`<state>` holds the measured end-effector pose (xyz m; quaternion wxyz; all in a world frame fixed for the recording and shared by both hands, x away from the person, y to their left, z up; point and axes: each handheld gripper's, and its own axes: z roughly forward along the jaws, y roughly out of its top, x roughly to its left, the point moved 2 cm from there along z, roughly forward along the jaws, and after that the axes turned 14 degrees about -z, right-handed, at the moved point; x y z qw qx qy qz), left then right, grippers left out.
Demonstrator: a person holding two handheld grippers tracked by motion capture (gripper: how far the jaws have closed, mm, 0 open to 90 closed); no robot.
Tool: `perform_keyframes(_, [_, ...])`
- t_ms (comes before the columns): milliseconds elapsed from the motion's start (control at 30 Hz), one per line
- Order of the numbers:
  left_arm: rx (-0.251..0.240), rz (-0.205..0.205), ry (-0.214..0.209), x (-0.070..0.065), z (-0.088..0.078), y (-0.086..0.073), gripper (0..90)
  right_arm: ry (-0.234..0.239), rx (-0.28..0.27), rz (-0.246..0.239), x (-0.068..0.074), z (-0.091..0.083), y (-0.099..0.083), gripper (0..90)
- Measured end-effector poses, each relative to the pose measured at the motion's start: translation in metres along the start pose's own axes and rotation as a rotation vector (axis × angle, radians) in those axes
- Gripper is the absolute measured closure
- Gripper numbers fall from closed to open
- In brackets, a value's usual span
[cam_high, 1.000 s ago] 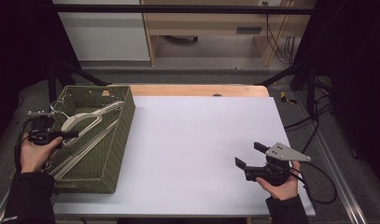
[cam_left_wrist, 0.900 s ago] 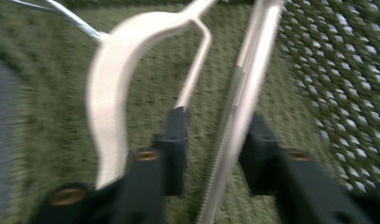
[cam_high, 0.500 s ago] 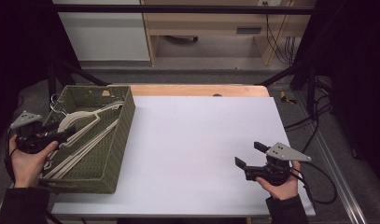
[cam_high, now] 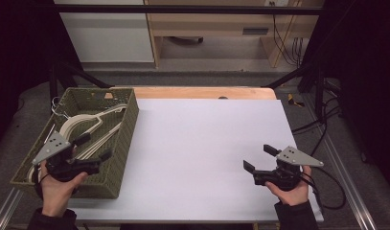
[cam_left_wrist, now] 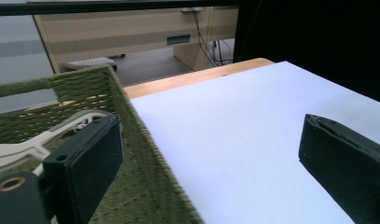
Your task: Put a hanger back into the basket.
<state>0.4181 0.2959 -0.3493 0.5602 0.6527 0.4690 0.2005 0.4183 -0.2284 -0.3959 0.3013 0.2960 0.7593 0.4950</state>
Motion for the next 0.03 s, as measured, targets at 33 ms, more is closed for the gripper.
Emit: perform_keyframes(33, [-0.003, -0.005, -0.005, -0.0025, 0.0008, -0.0021, 6.5, 0.0, -0.005, -0.003, -0.0003, -0.0002, 0.0002, 8.3])
